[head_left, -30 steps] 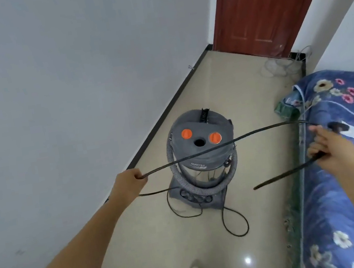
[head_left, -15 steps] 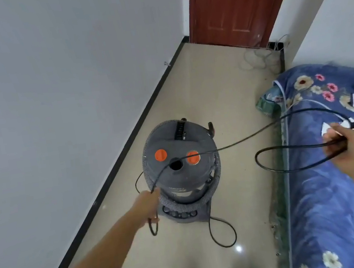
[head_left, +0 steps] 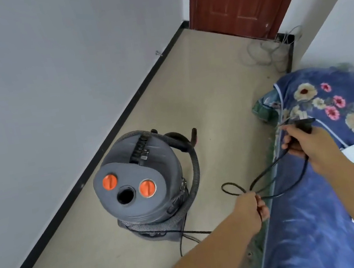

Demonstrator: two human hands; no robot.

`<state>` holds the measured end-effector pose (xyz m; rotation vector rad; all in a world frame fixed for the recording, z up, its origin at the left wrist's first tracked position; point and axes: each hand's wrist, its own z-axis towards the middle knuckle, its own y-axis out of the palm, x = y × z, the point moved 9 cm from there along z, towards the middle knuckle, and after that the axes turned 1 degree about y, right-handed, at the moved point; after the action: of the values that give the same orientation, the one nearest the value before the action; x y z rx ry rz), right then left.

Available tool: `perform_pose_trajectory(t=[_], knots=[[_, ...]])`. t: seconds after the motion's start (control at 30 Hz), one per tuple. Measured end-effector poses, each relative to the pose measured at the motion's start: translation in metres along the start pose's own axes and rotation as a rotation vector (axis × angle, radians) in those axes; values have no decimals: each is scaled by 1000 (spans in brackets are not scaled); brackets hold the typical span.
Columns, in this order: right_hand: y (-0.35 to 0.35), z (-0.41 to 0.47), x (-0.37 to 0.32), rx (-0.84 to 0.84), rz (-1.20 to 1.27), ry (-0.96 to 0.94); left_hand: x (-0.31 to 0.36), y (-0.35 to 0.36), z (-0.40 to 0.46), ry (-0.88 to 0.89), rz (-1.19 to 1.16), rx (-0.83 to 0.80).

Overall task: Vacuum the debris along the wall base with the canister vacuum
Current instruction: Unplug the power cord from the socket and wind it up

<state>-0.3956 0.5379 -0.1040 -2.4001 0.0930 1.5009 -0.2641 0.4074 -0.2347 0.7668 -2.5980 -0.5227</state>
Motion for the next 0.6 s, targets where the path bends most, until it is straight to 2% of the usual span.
perform_pose_trajectory(t=[0.2,0.27,0.4,0.5,0.6], knots=[[10,59,5,52,-86,-122,152,54,75,324,66,54],[29,72,6,48,-131,-157,207,54,96,450,80,77],[88,91,15,-38,-187,-184,299,28,124,591,140,61],[140,103,27,-117,-259,-170,355,1,136,595,346,-14],[192,118,41,-144,-292,-125,404,-32,151,592,717,-29]])
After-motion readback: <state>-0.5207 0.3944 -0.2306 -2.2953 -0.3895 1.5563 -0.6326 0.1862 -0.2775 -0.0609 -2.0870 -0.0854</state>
